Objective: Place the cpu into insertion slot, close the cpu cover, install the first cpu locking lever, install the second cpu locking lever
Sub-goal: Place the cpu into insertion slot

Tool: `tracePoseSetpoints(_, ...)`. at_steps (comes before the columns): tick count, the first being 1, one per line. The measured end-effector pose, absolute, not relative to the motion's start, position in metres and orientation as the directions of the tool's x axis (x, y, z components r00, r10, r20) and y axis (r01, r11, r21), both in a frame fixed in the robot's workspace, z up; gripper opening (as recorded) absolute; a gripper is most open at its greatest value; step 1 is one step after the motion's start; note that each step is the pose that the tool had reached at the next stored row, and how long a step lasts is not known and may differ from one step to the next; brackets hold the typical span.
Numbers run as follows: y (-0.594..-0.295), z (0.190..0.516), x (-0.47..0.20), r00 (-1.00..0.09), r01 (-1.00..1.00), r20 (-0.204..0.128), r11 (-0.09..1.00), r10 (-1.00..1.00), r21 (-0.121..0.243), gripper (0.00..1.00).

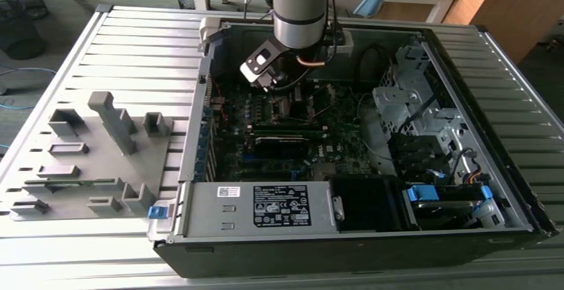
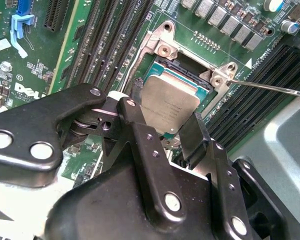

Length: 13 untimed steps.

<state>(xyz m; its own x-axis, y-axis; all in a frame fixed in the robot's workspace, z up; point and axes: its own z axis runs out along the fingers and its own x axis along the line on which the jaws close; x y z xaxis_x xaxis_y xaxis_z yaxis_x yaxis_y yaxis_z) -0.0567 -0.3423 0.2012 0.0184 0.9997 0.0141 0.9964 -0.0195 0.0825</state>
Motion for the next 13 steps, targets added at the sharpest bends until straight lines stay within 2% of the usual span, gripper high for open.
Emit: tracePoseSetpoints(13, -0.3423, 0.2005, -0.0569, 0.018, 0.996, 0.014, -0.019, 1.000, 0.087, 0.54)
